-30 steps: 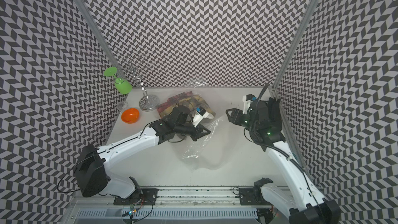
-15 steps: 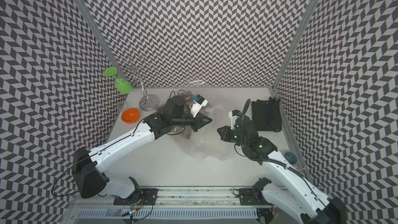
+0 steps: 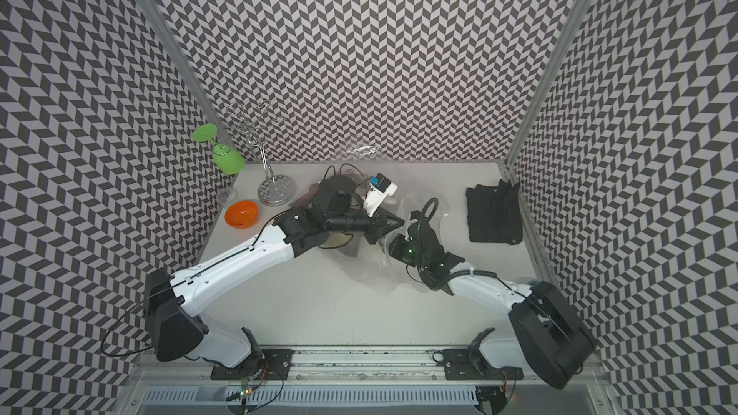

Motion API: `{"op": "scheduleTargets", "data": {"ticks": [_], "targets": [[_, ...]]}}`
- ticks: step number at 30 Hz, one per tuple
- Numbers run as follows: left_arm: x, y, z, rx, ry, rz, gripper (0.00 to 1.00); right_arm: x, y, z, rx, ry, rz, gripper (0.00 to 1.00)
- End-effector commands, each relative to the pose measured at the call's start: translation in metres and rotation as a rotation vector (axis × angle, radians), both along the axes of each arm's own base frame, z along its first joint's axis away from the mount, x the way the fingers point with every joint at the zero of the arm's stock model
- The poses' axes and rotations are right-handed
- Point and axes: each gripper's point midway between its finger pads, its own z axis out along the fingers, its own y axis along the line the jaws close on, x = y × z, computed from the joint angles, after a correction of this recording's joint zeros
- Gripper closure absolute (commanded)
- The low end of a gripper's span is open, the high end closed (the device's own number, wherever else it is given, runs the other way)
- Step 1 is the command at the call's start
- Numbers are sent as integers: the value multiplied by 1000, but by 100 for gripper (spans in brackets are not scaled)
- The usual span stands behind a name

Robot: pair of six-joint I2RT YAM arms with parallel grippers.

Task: Place the folded shirt into the vacuum bag
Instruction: Place the shirt in the vacuum bag.

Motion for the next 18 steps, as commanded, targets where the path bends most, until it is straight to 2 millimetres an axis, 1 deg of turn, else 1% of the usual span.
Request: {"op": "scheduleTargets", "data": {"ticks": [1, 4, 6, 7, 11, 12, 13, 15, 18], "targets": [[0, -9, 17, -38, -41, -15, 100, 15, 19, 16, 115, -69, -34, 33], [-3, -16, 8, -32, -25, -30, 100, 17, 27, 4, 171, -64, -23, 21], [-9, -24, 3, -29, -16, -54, 100, 22, 33, 8, 222, -93, -16, 14], [-12, -28, 1, -26, -13, -66, 100, 25, 39, 8, 240, -94, -3, 12], [-27, -41, -10, -5, 5, -111, 100, 33, 56, 22, 279, -141, 41, 7], [-30, -44, -13, 0, 8, -122, 100, 34, 61, 22, 275, -147, 55, 6], [-33, -46, -15, 5, 10, -131, 100, 37, 66, 20, 267, -144, 68, 4], [-36, -50, -19, 9, 15, -142, 100, 38, 76, 10, 262, -121, 105, 4], [-36, -53, -20, 10, 17, -150, 100, 30, 90, -7, 270, -79, 158, 3]]}}
